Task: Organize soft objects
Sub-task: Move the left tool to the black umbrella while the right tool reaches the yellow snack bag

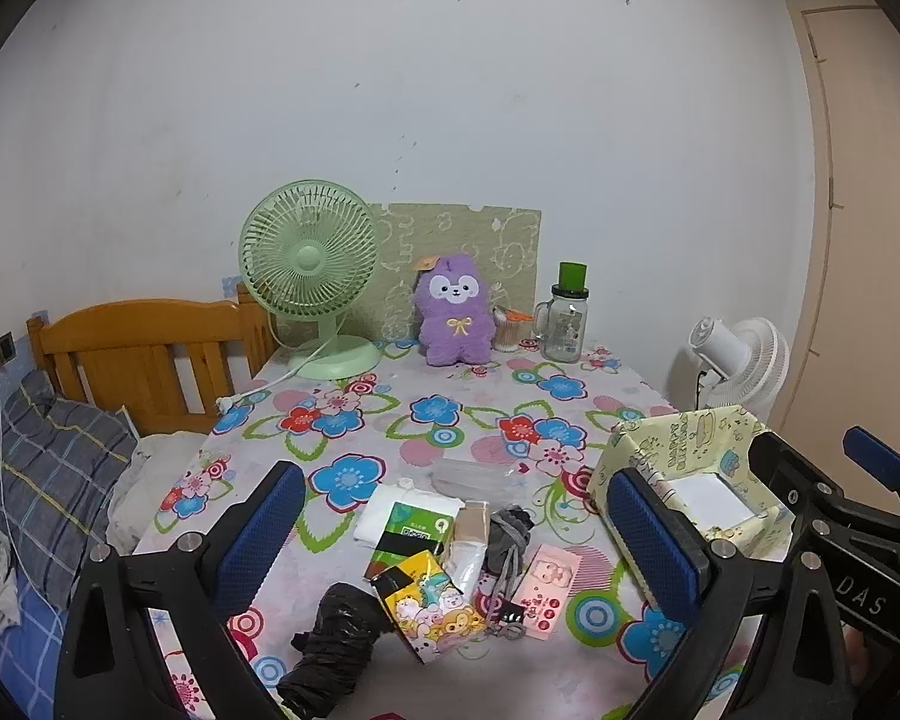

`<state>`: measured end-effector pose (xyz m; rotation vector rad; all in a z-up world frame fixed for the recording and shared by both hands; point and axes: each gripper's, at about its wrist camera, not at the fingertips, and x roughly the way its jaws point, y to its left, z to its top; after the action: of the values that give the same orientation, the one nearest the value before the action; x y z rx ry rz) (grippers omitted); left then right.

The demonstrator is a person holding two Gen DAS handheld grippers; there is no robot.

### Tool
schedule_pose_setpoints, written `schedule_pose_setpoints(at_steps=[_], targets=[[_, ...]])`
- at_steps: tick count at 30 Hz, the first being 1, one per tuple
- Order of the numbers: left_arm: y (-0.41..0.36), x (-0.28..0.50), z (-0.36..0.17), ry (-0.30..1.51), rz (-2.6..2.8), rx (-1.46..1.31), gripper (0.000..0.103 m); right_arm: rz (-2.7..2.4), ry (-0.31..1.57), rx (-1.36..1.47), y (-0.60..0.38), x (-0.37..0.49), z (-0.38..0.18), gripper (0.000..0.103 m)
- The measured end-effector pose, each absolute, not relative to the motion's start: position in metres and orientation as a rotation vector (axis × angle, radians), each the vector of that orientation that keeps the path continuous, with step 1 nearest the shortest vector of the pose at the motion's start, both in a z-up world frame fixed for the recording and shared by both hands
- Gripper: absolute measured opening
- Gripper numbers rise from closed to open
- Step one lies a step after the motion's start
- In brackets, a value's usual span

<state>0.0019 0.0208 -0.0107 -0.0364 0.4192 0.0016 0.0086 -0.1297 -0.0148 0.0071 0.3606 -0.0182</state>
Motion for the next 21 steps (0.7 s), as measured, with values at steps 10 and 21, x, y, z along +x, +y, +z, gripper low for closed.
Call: schedule_pose_setpoints(at_steps=[10, 21], targets=[[0.045, 0.016, -0.027, 0.483, 0.029, -0.034, 0.092, 0.022, 0.418, 0.029, -0.109, 0.029, -0.031, 0.094], [0.074, 0.027, -0.056, 0.572, 0.038, -0.025, 0.088, 0.081, 0.490, -0.007, -0.066, 0.049, -0.058, 0.093]])
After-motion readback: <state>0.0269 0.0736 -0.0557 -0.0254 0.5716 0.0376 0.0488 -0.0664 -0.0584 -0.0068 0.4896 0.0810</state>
